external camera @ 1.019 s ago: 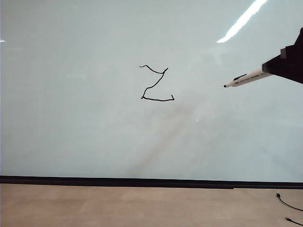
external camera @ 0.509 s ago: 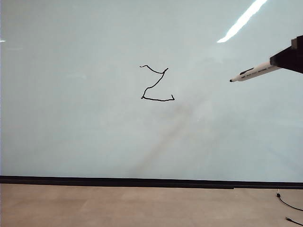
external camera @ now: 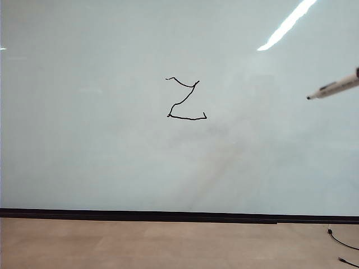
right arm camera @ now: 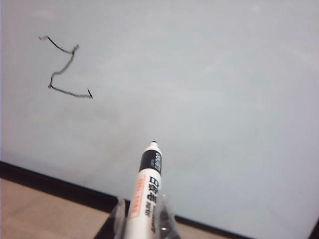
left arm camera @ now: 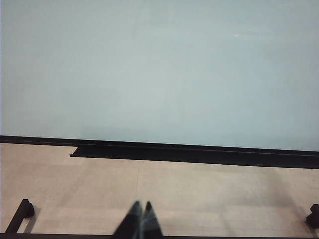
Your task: Pick up the pen on the shelf to the right of the whiteboard and write the letter Z.
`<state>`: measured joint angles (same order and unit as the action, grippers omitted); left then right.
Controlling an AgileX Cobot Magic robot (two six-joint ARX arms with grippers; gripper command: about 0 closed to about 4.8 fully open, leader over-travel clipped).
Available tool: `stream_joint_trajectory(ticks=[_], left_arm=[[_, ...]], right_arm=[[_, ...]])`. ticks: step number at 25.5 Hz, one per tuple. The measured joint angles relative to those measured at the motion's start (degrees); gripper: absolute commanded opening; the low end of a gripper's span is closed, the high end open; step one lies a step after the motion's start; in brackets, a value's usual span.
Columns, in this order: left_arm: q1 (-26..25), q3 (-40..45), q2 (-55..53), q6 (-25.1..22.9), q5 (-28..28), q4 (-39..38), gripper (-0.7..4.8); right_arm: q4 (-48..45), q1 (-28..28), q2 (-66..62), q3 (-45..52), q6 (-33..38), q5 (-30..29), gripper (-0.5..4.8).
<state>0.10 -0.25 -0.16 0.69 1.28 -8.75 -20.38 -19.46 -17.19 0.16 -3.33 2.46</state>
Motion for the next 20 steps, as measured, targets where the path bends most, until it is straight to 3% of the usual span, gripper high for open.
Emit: stream_joint_trajectory(ticks=[10,20], left_arm=[[0.0,0.0,-0.02,0.0,0.0,0.0,-0.05],[0.0,0.0,0.0,0.0,0.0,0.0,-0.05]], right_arm=[[16.61,6.97,17.33,0.02,0.74,-1.31,-0.08],[18.93,18.88,17.11,0.02,1.14,-4.02,-0.08]])
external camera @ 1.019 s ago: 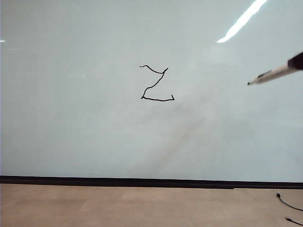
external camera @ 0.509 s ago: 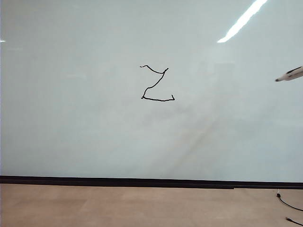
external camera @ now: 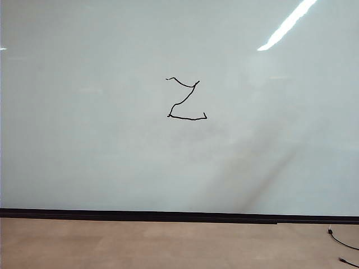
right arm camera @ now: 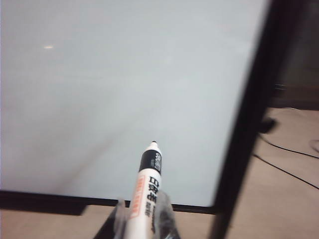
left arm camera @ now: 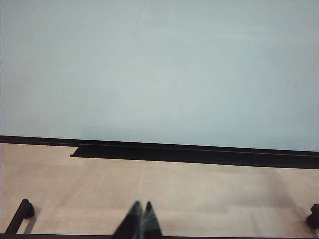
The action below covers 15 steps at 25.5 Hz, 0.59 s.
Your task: Pick up the pen on the shelf to the right of the whiteboard and write the letter Z.
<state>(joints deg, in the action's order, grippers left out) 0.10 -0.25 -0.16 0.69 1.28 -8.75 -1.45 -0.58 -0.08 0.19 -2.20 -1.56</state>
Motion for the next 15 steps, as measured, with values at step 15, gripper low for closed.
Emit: stream_joint_trajectory(ticks=[15], left_arm=[[0.0,0.0,0.0,0.02,0.0,0.0,-0.05]], right_arm=[[0.07,11.91,0.07,0.0,2.34,-6.21,-0.08]])
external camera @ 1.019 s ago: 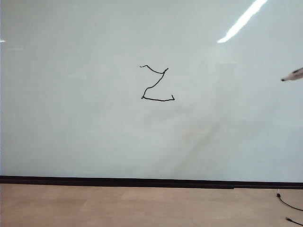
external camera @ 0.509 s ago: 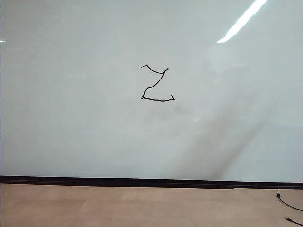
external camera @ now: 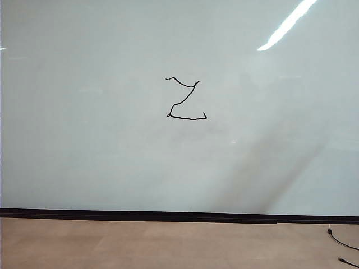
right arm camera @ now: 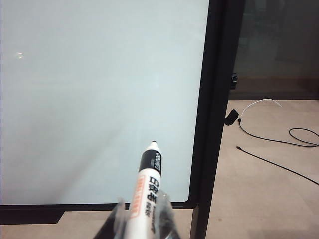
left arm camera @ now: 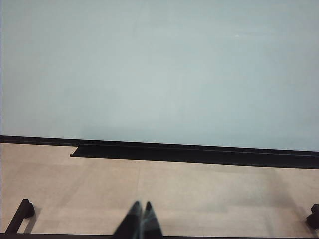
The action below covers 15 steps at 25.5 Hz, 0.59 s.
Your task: Pick up the pen on the shelf to the right of the whiteboard and write the letter Z.
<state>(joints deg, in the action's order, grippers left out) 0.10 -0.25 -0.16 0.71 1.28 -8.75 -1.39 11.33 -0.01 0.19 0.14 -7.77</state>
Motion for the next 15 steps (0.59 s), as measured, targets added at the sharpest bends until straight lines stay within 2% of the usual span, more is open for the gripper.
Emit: stream_joint_trajectory(ticks=[15], left_arm=[[0.0,0.0,0.0,-0.02,0.0,0.0,-0.04]], right_arm=[[0.07,0.04,-0.02,0.0,0.11,-1.09,-0.08]])
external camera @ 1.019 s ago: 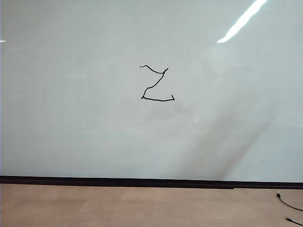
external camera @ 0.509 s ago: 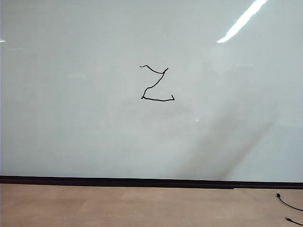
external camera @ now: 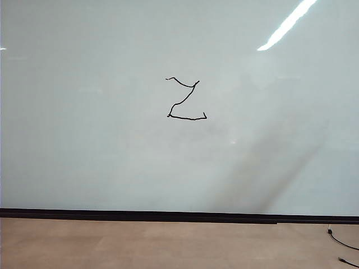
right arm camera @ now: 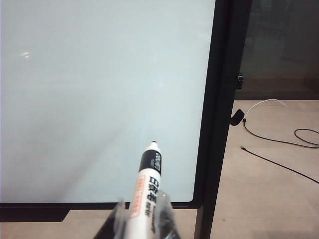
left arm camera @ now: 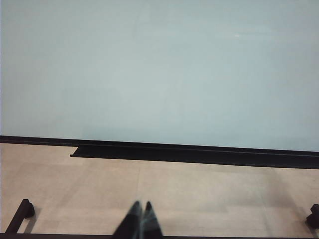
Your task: Pick up the pen on the shelf to the right of the whiteboard and write the letter Z.
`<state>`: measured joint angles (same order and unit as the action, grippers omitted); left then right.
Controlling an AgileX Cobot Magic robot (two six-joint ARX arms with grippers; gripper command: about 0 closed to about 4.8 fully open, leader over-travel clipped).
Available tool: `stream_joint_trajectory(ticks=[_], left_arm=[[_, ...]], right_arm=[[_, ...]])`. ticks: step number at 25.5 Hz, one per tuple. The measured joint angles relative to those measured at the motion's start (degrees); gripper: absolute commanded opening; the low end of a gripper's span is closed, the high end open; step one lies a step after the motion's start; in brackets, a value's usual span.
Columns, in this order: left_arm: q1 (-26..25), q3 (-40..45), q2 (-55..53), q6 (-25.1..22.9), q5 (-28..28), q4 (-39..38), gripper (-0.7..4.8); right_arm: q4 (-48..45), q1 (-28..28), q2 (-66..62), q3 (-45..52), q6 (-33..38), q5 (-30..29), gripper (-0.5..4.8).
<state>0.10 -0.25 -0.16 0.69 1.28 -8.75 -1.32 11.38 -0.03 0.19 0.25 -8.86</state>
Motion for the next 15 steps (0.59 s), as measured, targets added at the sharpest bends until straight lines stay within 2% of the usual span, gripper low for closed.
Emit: stream_joint_trajectory(ticks=[15], left_arm=[[0.0,0.0,0.0,0.02,0.0,0.0,-0.05]], right_arm=[[0.33,0.0,0.02,0.0,0.0,0.0,-0.08]])
